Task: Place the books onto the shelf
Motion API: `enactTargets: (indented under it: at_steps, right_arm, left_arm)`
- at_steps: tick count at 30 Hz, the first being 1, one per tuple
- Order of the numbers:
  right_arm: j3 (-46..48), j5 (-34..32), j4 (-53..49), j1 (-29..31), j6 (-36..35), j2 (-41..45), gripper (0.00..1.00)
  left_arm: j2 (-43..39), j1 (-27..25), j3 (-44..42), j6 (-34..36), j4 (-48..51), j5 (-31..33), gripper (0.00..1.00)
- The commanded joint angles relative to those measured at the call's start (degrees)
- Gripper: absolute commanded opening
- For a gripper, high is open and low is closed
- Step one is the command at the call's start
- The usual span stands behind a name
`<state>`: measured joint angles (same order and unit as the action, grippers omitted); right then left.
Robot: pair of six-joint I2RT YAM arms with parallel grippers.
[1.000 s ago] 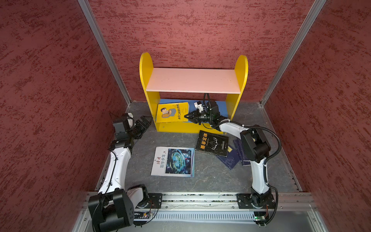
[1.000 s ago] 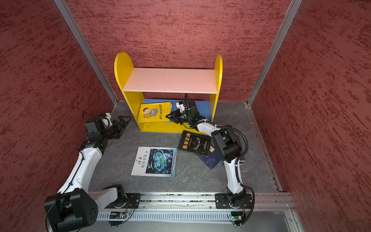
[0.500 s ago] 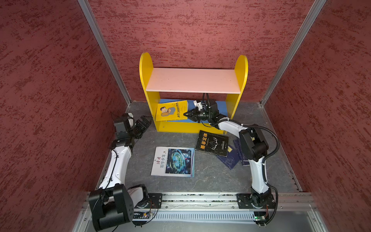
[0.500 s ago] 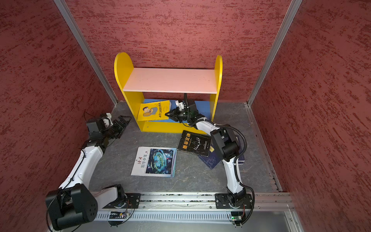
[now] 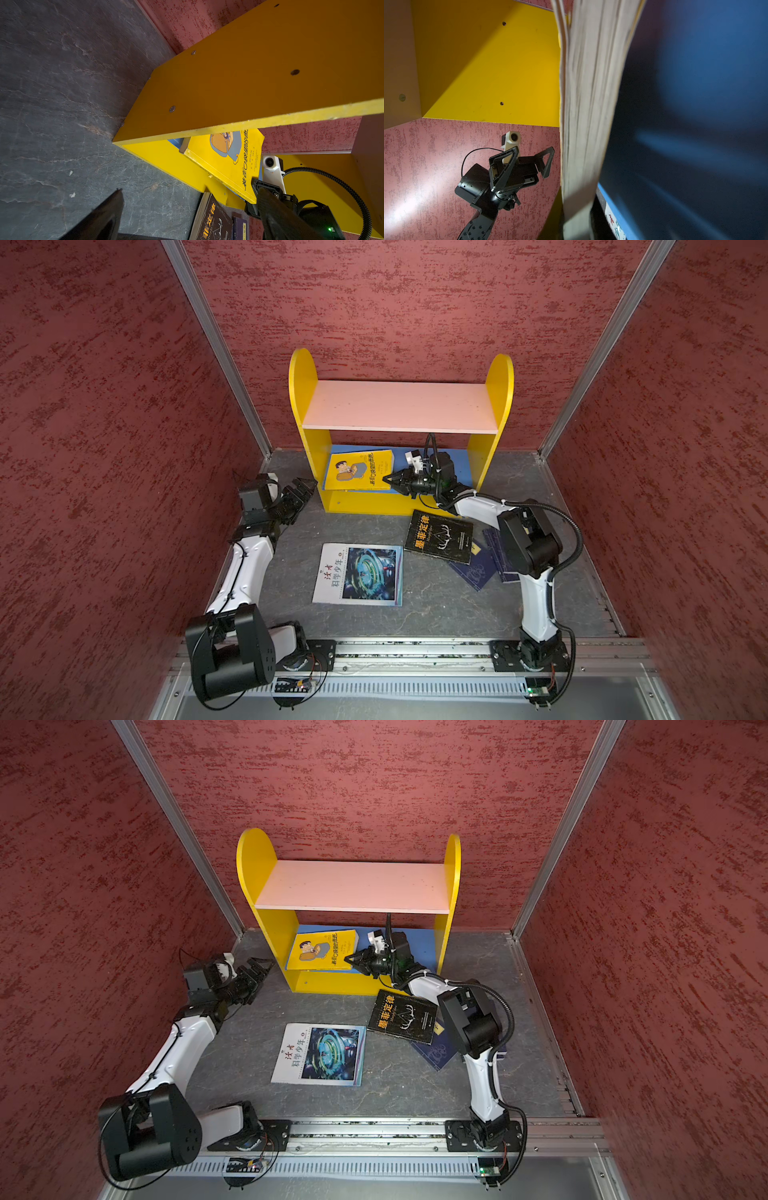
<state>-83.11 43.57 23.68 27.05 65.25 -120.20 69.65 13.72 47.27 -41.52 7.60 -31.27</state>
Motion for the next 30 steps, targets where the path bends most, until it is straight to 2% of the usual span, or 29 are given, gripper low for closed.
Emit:
enactTargets:
  at_steps: [1,13,19,28,30]
  right_arm:
    - [0.3,-5.8,-0.6,-0.3,-0.2,-0.6,0.04]
    - [-5.9,-5.8,-3.4,0.7,-0.2,-5.1,0.05]
    - [-4.1,-6.7,-3.2,0.9,-0.3,-4.3,0.06]
    - [-2.2,-6.9,-2.4,1.0,-0.6,-3.9,0.15]
    - [-2.0,-6.8,-2.2,1.0,-0.6,-3.9,0.2]
  left_arm:
    - [0.9,-0.5,2.0,1.3,-1.2,-0.9,0.99]
    - [2.1,-2.3,3.6,2.6,0.2,-0.9,0.99]
    - [2.0,-2.2,3.3,3.1,0.6,-0.5,0.99]
    - [3.4,-2.3,3.9,3.0,0.1,-0.9,0.99]
    - [4.0,-2.3,4.3,3.0,0.1,-1.0,0.99]
